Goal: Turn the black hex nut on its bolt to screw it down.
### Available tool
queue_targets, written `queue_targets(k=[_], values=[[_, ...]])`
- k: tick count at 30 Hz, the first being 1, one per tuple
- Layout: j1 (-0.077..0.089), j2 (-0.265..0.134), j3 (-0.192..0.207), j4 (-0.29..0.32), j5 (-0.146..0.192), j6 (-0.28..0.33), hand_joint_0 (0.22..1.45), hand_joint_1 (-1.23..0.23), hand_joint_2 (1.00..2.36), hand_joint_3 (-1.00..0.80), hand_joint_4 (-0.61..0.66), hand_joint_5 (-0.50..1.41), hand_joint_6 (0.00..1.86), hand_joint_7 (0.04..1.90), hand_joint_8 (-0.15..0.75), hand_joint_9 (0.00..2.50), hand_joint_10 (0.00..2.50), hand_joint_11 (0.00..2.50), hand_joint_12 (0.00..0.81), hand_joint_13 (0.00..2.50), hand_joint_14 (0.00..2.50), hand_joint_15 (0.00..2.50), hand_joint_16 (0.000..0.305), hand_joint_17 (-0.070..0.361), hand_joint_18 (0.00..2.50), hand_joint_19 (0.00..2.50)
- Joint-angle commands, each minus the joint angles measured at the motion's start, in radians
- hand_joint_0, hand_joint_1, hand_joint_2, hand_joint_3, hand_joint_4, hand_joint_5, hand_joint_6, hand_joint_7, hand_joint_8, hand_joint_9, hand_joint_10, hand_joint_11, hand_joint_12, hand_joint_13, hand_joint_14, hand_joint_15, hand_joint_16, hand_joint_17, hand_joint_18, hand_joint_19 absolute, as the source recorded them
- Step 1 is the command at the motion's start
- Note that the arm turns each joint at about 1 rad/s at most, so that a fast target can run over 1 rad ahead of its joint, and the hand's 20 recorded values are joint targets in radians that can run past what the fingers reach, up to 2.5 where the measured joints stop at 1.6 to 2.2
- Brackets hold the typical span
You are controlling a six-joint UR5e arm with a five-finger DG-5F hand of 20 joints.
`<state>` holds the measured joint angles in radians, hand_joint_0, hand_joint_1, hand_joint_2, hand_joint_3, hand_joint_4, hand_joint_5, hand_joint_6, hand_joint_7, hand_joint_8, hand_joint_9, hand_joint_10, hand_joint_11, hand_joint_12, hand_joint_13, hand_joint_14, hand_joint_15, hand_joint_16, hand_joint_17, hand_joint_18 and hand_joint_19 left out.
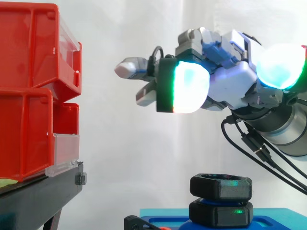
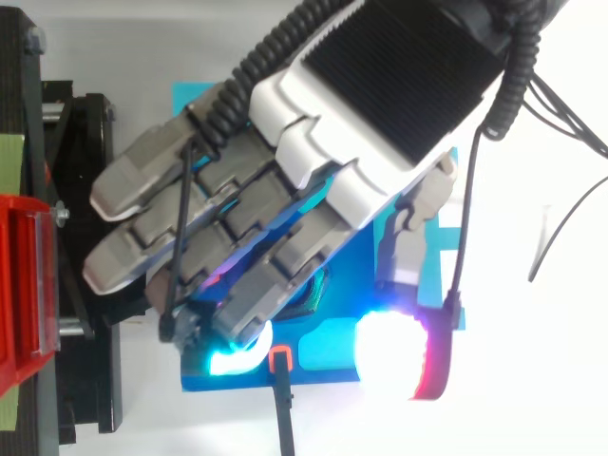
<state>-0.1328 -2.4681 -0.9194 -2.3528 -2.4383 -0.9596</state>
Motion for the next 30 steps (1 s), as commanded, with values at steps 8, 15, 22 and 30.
queue_targets(k=[8, 15, 22, 30], values=[[0.052, 0.000, -0.058, -0.008, 0.147, -0.074, 0.44, -0.34, 1.00, -0.50, 0.14, -0.15, 0.54, 1.15, 0.211, 0.64, 0.01, 0.30, 0.123, 0.35, 0.01, 0.14, 0.014, 0.031, 0.00, 0.36], [0.070, 0.000, -0.059, -0.049, 0.189, -0.094, 0.44, -0.35, 1.00, -0.50, 0.13, -0.14, 0.52, 1.18, 0.213, 0.65, 0.01, 0.29, 0.119, 0.35, 0.00, 0.13, 0.014, 0.030, 0.00, 0.35], [0.081, 0.000, -0.104, -0.057, 0.246, -0.153, 0.44, -0.35, 1.00, -0.50, 0.14, -0.14, 0.50, 1.20, 0.212, 0.65, 0.01, 0.29, 0.115, 0.34, 0.00, 0.14, 0.013, 0.030, 0.00, 0.35], [0.070, 0.000, -0.122, -0.065, 0.206, -0.169, 0.45, -0.36, 1.00, -0.50, 0.13, -0.13, 0.50, 1.23, 0.209, 0.65, 0.01, 0.30, 0.107, 0.33, 0.01, 0.14, 0.013, 0.028, 0.00, 0.36]])
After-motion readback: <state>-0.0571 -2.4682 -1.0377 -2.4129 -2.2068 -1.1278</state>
